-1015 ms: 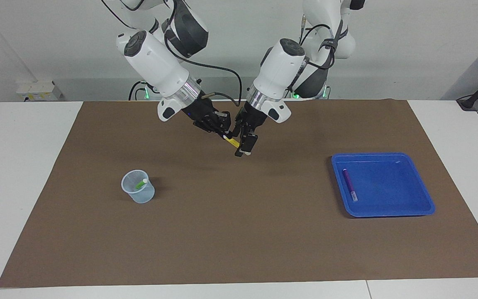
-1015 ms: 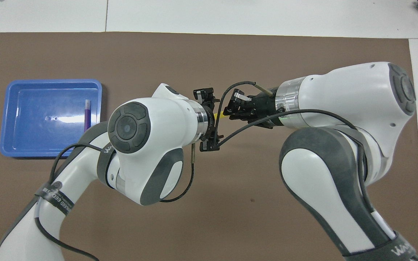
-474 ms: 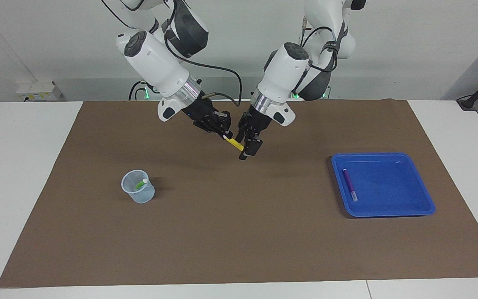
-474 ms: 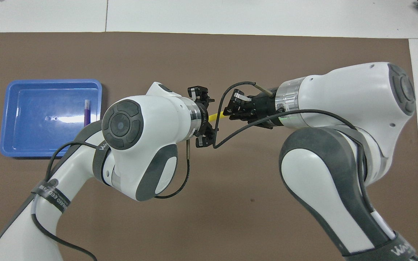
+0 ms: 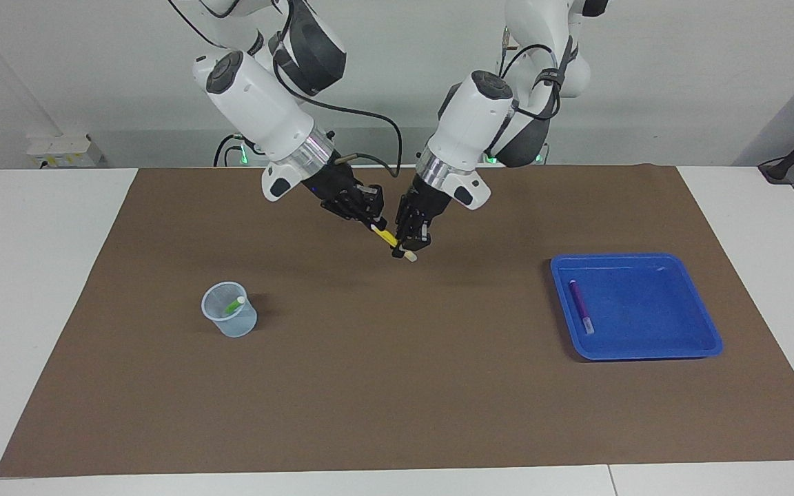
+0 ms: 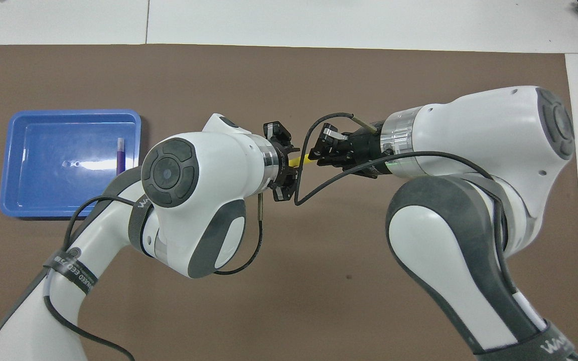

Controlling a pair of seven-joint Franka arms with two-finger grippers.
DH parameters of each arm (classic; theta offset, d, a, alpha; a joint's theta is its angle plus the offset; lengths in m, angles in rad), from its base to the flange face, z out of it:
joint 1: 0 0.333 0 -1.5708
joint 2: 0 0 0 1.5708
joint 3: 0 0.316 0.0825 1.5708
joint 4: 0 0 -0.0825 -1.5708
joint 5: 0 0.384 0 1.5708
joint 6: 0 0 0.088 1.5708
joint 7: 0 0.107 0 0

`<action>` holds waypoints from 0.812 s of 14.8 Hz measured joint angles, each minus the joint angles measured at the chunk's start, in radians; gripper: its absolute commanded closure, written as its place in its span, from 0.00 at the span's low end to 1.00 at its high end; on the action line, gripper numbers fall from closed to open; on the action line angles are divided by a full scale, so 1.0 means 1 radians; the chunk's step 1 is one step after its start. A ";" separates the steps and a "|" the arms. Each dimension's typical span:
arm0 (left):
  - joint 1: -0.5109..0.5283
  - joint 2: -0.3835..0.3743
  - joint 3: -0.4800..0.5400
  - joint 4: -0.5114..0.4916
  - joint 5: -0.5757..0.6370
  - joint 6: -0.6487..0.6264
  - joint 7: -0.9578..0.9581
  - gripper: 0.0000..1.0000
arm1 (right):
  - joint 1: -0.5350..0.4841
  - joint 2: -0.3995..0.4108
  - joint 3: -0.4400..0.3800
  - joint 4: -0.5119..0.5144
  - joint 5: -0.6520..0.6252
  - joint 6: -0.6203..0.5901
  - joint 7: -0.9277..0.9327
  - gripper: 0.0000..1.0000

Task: Right arm passes pens to left for tray arrangement
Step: 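Grasp the yellow pen with the left gripper while the right gripper releases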

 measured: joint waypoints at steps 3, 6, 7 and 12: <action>0.000 0.000 0.000 0.000 0.000 0.000 0.000 1.00 | 0.000 0.000 0.000 0.000 0.000 0.000 0.000 0.96; 0.000 0.000 0.000 0.001 0.000 0.000 0.000 1.00 | 0.000 0.000 0.000 0.000 0.000 0.000 0.000 0.19; 0.000 0.000 -0.001 0.003 0.000 -0.001 0.000 1.00 | 0.000 0.000 -0.001 0.000 0.000 0.000 0.000 0.18; 0.000 0.000 0.004 0.005 0.003 -0.022 0.050 1.00 | -0.024 0.000 -0.009 0.000 -0.053 -0.005 -0.083 0.18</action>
